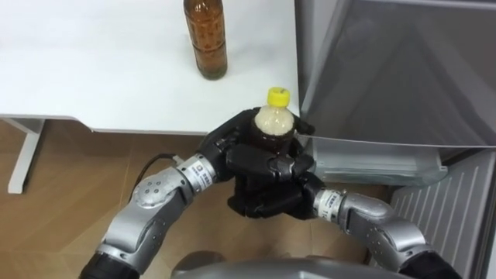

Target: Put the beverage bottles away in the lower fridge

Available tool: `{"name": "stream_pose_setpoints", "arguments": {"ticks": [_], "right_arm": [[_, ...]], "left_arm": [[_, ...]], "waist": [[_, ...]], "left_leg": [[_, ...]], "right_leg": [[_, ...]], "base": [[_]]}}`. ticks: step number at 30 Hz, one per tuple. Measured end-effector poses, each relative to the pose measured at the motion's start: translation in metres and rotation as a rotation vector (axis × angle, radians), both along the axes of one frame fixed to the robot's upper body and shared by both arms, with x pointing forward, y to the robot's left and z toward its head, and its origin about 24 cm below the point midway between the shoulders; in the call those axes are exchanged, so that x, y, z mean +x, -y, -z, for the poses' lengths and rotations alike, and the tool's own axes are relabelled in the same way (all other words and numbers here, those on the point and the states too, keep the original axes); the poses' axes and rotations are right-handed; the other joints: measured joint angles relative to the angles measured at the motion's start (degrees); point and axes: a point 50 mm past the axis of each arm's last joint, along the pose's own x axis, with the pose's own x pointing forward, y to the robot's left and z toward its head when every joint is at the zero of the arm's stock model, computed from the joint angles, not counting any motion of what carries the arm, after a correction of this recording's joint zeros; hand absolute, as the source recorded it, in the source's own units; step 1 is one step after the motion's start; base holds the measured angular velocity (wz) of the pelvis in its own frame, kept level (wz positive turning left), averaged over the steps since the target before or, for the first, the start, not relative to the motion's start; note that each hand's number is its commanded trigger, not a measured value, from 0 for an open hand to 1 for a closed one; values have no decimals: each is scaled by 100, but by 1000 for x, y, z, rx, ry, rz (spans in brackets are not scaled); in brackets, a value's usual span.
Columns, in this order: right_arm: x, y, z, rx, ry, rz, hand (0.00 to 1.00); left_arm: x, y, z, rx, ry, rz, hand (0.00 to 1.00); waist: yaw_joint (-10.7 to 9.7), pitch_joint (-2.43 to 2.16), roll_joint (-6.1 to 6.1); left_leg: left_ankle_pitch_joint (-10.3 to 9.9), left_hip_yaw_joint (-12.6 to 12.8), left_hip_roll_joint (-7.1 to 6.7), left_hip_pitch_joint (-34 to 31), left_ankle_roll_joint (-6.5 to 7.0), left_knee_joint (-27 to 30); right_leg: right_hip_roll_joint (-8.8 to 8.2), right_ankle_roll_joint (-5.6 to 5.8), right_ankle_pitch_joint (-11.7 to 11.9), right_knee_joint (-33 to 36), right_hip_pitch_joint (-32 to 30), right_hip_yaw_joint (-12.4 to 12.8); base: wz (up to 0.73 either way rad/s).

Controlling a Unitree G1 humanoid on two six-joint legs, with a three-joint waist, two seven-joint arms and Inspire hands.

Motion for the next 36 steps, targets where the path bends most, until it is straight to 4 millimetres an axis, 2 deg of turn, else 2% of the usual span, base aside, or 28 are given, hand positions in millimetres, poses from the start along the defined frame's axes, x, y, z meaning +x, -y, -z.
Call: {"name": "stream_pose_setpoints", "arguments": {"ticks": [6, 16, 21, 27, 31, 33, 36], "right_arm": [[-1, 0, -1, 25, -2, -14, 100], [0, 0, -3, 59, -9, -4, 100], [0, 1, -4, 81, -2, -28, 100], [-1, 4, -4, 87, -1, -48, 100], [-1, 5, -4, 79, -1, -52, 100], [-3, 10, -3, 62, -6, -52, 100], [-4, 17, -2, 41, -9, -51, 100]], "left_arm": [[0, 0, 0, 0, 1, -4, 0], [5, -1, -8, -32, 20, -17, 0], [15, -5, -42, -91, 162, -47, 0], [19, -8, -66, -203, 237, -74, 0], [20, -11, -91, -243, 345, -81, 0], [22, -14, -105, -263, 419, -89, 0], [22, -23, -117, -284, 475, -115, 0]], "waist": [[-9, 0, 39], [1, 14, -9], [12, 12, -5], [17, 17, 4], [34, 51, 94], [36, 15, 197], [33, -20, 250]], "left_leg": [[0, 4, -1, -5, 0, -6], [0, 38, 2, 16, 1, 19], [0, 52, 12, 31, 0, 0], [0, 59, 2, 107, 1, 13], [-3, 73, 9, 70, 2, 5], [-3, 76, 8, 33, 2, -5], [9, 82, 13, 47, -8, 0]], "right_leg": [[1, 0, 0, -4, -45, 6], [-6, -5, 4, -3, -23, 26], [-4, -9, 7, 51, -54, 38], [-7, -9, 7, 47, 27, 63], [8, -8, 18, 46, 11, 104], [5, -8, 20, 72, -38, 112], [11, -9, 19, 79, -67, 138]], "base": [[0], [-1], [-1], [0], [-1], [0], [-4]]}}
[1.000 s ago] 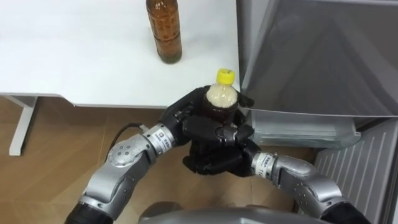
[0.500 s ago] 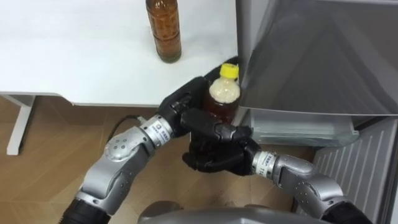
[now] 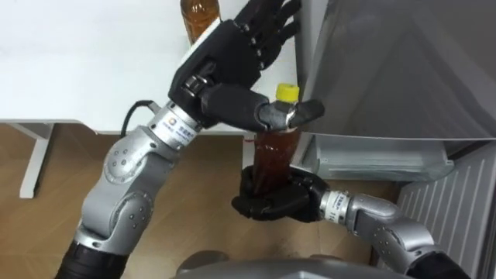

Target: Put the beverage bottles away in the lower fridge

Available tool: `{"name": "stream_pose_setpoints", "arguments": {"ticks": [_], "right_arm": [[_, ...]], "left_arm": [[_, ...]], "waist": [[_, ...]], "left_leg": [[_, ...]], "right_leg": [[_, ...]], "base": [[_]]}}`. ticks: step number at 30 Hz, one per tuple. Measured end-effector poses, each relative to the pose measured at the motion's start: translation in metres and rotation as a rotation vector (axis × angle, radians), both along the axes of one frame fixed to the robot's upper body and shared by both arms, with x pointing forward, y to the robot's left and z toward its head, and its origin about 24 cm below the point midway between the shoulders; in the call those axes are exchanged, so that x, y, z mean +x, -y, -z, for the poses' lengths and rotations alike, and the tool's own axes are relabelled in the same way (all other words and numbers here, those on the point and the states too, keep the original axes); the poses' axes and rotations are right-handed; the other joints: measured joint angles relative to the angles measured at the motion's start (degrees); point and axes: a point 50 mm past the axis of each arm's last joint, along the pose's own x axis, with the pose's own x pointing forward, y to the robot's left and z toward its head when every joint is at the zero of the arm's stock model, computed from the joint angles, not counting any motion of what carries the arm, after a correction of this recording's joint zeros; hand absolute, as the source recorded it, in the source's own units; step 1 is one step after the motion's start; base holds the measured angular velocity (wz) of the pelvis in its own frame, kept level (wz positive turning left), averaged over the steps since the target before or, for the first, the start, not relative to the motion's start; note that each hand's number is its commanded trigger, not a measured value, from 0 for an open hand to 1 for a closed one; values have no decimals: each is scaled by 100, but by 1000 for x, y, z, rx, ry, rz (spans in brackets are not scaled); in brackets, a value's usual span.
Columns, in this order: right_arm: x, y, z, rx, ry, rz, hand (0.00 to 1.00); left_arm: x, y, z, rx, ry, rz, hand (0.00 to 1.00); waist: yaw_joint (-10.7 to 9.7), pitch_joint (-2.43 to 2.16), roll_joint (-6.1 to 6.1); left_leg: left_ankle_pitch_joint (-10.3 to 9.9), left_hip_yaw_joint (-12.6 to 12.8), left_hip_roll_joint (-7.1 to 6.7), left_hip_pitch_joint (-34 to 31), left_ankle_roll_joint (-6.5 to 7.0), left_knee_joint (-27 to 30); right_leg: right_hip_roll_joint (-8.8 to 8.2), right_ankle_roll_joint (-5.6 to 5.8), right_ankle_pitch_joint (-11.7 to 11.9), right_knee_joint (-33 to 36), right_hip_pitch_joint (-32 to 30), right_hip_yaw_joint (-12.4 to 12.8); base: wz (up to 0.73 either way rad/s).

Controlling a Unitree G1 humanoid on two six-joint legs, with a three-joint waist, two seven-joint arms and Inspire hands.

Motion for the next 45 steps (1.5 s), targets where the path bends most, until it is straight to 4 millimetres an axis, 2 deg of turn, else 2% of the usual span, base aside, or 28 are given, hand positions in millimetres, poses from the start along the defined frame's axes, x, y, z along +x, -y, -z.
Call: {"name": "stream_pose_setpoints", "arguments": {"ticks": [7, 16, 22, 24, 28, 29, 30, 33, 37, 40, 42, 45], "right_arm": [[4, 11, -2, -11, 15, 44, 100], [-19, 26, 9, -85, -31, 63, 100], [-25, 35, 8, -131, 18, 104, 100], [-29, 39, 9, -132, 19, 163, 100], [-29, 48, 10, -172, 38, 198, 100], [-33, 50, 12, -176, 28, 217, 100], [-37, 51, 14, -183, 24, 226, 100], [-43, 51, 20, -215, 5, 227, 100], [-49, 52, 22, -238, -10, 226, 100], [-49, 54, 23, -264, -9, 229, 100], [-51, 53, 24, -270, -17, 238, 100], [-57, 55, 27, -288, -45, 248, 100]], "left_arm": [[-1, -9, -17, -24, 72, -32, 0], [-6, -37, -55, -37, 269, -191, 0], [-14, -71, -80, -35, 417, -463, 0], [-22, -89, -90, 0, 492, -664, 0], [-39, -114, -106, -4, 600, -925, 0], [-44, -121, -109, -3, 630, -998, 0], [-49, -127, -112, -2, 658, -1067, 0], [-59, -140, -115, 14, 700, -1237, 0], [-63, -153, -110, -34, 659, -1380, 0], [-60, -161, -99, -59, 589, -1473, 0], [-62, -172, -82, -51, 496, -1567, 0], [-63, -184, -65, -46, 389, -1653, 0]], "waist": [[103, 7, -42], [500, 8, -55], [722, -3, -54], [822, -2, -50], [940, -6, -45], [949, -17, -61], [1008, -47, -81], [1100, -74, -120], [1215, -52, -109], [1238, -28, -79], [1235, -12, -34], [1220, -14, -39]], "left_leg": [[-1, 15, -7, 9, 1, 16], [-1, 14, -13, 122, 2, -45], [-1, 0, -8, 202, 2, -45], [-2, -19, -3, 270, 0, -69], [-1, -63, -9, 302, 0, -106], [0, -90, -15, 331, 1, -132], [1, -120, -15, 360, 0, -153], [0, -151, -18, 402, -1, -174], [0, -207, -28, 486, -1, -195], [0, -237, -35, 514, -1, -186], [0, -244, -35, 569, -1, -204], [0, -258, -40, 573, -1, -207]], "right_leg": [[-4, 0, 0, -11, 0, 22], [-5, 4, -3, -24, 89, 20], [3, 4, -3, -71, 190, -2], [12, 4, -3, -115, 280, -12], [4, 7, -5, -145, 332, -60], [2, 8, -5, -198, 379, -96], [5, 13, -10, -216, 415, -112], [12, 18, -16, -306, 526, -148], [6, 21, -17, -321, 620, -185], [-1, 26, -21, -319, 647, -236], [1, 25, -24, -328, 654, -219], [3, 25, -23, -387, 682, -236]], "base": [[0], [-1], [2], [2], [6], [14], [12], [8], [5], [6], [-2], [1]]}}
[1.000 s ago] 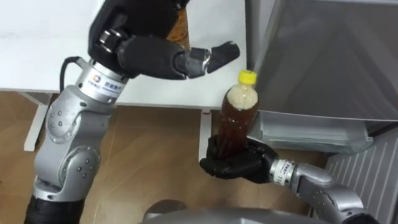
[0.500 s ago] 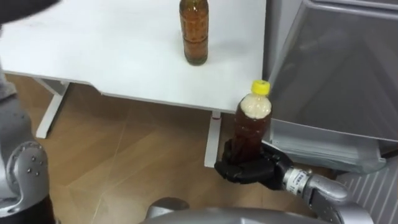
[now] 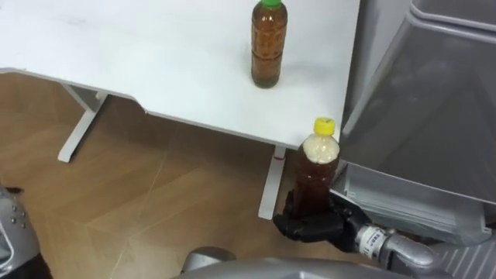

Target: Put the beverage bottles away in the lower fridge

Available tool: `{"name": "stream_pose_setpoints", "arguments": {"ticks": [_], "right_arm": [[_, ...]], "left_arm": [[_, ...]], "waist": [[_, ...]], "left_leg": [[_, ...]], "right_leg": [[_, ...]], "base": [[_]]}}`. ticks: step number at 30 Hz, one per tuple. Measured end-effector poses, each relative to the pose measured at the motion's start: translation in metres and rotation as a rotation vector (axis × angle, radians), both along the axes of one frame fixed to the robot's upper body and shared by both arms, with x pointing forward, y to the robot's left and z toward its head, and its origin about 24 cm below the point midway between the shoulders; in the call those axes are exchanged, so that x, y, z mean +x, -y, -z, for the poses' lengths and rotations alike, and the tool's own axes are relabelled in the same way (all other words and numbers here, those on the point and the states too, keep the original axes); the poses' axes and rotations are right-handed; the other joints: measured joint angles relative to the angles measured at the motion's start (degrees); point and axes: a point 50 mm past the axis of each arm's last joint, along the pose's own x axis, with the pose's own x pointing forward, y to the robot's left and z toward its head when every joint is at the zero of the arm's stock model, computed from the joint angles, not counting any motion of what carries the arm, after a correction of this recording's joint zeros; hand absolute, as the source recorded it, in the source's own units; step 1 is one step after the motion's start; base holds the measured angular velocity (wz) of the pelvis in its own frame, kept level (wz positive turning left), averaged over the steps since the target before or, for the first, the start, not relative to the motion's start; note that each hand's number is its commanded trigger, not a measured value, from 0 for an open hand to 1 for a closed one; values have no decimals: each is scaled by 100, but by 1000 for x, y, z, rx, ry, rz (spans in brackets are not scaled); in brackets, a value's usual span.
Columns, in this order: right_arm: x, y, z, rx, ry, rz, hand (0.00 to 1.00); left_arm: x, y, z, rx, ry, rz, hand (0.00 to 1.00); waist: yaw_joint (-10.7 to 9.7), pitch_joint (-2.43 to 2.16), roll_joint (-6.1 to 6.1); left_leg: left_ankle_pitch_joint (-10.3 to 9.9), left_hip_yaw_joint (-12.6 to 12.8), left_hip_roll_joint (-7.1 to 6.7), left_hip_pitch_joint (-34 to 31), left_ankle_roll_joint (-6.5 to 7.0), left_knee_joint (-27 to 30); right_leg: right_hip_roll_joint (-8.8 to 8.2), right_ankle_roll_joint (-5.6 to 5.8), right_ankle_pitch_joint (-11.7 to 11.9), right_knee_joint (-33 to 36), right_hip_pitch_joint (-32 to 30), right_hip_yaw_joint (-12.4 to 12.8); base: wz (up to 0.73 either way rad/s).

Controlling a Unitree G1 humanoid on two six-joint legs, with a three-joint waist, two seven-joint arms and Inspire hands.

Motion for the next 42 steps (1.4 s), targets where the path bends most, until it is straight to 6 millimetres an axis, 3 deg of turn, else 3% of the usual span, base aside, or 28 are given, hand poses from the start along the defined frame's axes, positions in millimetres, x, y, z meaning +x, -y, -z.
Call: {"name": "stream_pose_setpoints", "arguments": {"ticks": [3, 8, 12, 18, 27, 34, 42], "right_arm": [[-6, 4, 3, -28, -23, 18, 100], [-26, 16, 18, -76, -129, 68, 100], [-45, 32, 27, -152, -211, 110, 100], [-55, 45, 28, -197, -240, 140, 100], [-55, 49, 33, -194, -271, 169, 100], [-60, 53, 40, -162, -322, 268, 100], [-73, 68, 51, -204, -430, 448, 100]], "left_arm": [[-2, -8, 15, -60, -57, -48, 0], [-2, -29, 67, -230, -261, -159, 0], [-9, -37, 100, -313, -399, -226, 0], [-27, -45, 143, -432, -562, -295, 0], [-47, -43, 197, -605, -749, -357, 0], [-65, -29, 235, -724, -902, -352, 0], [-104, -17, 275, -810, -1144, -378, 0]], "waist": [[-12, -10, -13], [-50, -25, -35], [-106, -45, -78], [-234, -60, -106], [-428, -51, -152], [-534, -47, -190], [-722, -43, -156]], "left_leg": [[1, -3, -9, 7, 1, -17], [1, -26, -15, 25, 2, -56], [0, -38, -20, 31, 3, -102], [0, 98, 8, 33, 3, -154], [-2, 189, 25, 25, 3, -196], [-3, 228, 25, 101, 4, -217], [-11, 232, 36, 206, 2, -266]], "right_leg": [[-9, 2, 1, -7, 9, -2], [-7, 7, 2, -67, 40, -17], [-6, 19, 10, -121, 53, -21], [14, 19, 10, -88, -35, 100], [39, 18, 10, -70, -78, 243], [39, 17, 11, -107, 26, 256], [55, 18, 11, -127, 83, 273]], "base": [[1], [0], [0], [-11], [-5], [-1], [-1]]}}
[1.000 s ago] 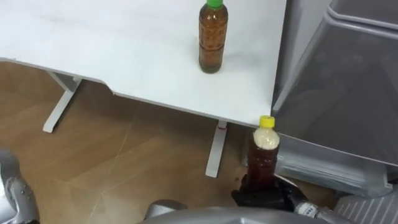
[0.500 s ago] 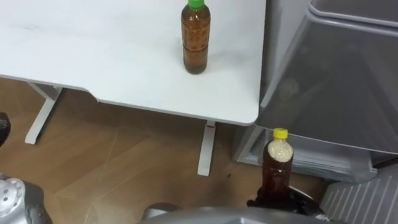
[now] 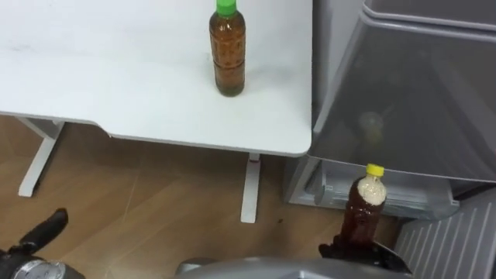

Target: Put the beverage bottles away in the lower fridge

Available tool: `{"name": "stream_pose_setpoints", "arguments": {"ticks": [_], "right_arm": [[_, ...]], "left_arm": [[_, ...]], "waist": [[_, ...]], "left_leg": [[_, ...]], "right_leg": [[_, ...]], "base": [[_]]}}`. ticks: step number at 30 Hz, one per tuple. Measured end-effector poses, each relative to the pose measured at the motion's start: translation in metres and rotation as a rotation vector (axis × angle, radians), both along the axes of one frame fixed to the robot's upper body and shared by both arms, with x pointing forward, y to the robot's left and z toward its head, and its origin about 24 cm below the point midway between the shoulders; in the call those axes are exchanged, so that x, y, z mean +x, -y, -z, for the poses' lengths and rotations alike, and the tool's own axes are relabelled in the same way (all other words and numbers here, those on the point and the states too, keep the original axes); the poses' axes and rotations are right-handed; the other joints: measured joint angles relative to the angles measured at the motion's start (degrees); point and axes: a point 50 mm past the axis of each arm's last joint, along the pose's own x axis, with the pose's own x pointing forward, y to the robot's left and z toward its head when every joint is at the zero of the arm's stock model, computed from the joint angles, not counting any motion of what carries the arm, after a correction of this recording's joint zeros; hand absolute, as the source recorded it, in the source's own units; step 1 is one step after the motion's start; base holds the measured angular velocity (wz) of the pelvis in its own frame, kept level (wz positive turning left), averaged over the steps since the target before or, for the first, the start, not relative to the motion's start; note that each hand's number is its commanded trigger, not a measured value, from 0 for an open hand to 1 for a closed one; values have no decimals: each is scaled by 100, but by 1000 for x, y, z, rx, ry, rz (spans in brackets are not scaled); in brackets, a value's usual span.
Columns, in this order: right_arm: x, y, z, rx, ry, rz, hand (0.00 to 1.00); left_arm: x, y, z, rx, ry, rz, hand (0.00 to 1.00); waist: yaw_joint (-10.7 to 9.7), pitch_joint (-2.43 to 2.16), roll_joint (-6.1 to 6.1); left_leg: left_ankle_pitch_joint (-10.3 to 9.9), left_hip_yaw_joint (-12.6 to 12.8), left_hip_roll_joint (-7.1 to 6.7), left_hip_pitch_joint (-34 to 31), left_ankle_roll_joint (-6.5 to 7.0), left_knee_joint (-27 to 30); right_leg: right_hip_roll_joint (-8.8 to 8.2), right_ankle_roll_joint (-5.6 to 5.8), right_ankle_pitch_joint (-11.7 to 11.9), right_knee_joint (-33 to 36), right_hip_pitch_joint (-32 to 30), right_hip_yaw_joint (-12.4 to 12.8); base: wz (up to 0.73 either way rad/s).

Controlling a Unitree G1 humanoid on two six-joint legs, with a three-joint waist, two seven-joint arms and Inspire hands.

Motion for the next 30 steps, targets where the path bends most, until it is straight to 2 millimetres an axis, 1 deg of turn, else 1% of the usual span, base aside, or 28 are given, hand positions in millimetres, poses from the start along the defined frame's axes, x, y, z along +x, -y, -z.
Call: {"name": "stream_pose_setpoints", "arguments": {"ticks": [4, 6, 9, 10, 11, 12, 13, 14, 15, 19, 21, 26, 28, 30], "right_arm": [[-9, 6, 2, -28, -38, 50, 100], [-13, 8, 4, -43, -59, 80, 100], [-18, 9, 6, -63, -91, 110, 100], [-16, 9, 7, -63, -90, 121, 100], [-18, 10, 7, -67, -97, 145, 100], [-19, 9, 8, -61, -105, 172, 100], [-19, 9, 8, -59, -107, 186, 100], [-20, 9, 9, -53, -107, 214, 100], [-22, 9, 9, -47, -109, 240, 100], [-26, 6, 11, -25, -116, 340, 100], [-25, 2, 12, 0, -105, 395, 100], [-24, -3, 14, 28, -107, 457, 100], [-24, -4, 14, 36, -109, 481, 100], [-21, -6, 15, 63, -99, 565, 100]], "left_arm": [[-13, 9, 15, -52, -112, 68, 0], [-25, 17, 27, -113, -212, 137, 0], [-35, 24, 36, -182, -278, 174, 0], [-37, 26, 37, -193, -289, 182, 0], [-43, 28, 39, -214, -313, 190, 0], [-46, 30, 40, -229, -323, 193, 0], [-48, 30, 41, -236, -327, 192, 0], [-50, 32, 42, -251, -335, 191, 0], [-51, 33, 43, -267, -337, 197, 0], [-52, 40, 47, -314, -329, 215, 0], [-55, 50, 53, -375, -335, 230, 0], [-59, 67, 60, -477, -342, 260, 0], [-63, 68, 61, -496, -355, 270, 0], [-64, 69, 61, -511, -351, 280, 0]], "waist": [[-16, 1, 30], [-74, 3, 60], [-119, 9, 68], [-126, 11, 70], [-144, 16, 77], [-169, 32, 60], [-185, 23, 91], [-216, 37, 86], [-230, 39, 103], [-240, 39, 126], [-233, 34, 109], [-222, 38, 96], [-216, 38, 98], [-218, 37, 101]], "left_leg": [[0, 16, 2, -1, 0, -19], [0, 22, 3, -10, 0, -23], [0, 28, 7, -12, 0, -37], [0, 30, 7, -10, 0, -45], [0, 32, 7, -6, 0, -75], [0, 39, 8, -6, 0, -75], [0, 41, 9, -5, 0, -71], [0, 47, 9, -5, 0, -68], [0, 65, 9, 3, 0, -69], [0, 98, 14, 7, 0, -76], [-1, 148, 23, 14, 0, -82], [-2, 201, 23, 49, 2, -75], [-13, 226, 32, 91, -2, -77], [-26, 230, 39, 110, -2, -77]], "right_leg": [[1, 0, 0, -1, -8, 4], [2, 0, 0, 1, 12, 5], [4, 0, 0, 1, 1, 12], [5, 0, 0, 1, 1, 18], [5, 0, 0, 0, 2, 19], [5, 0, 0, 1, -3, 5], [6, 1, 0, 2, -6, 2], [5, 1, -1, 1, -11, -3], [5, 1, -1, 2, -14, 6], [9, 4, -4, -5, -60, 39], [17, 4, -4, 1, -39, 82], [15, 4, -4, 3, -34, 146], [23, 3, -6, 3, -35, 145], [29, 1, -9, 4, -17, 146]], "base": [[0], [0], [0], [0], [0], [0], [0], [-4], [-5], [-5], [-10], [-4], [-6], [0]]}}
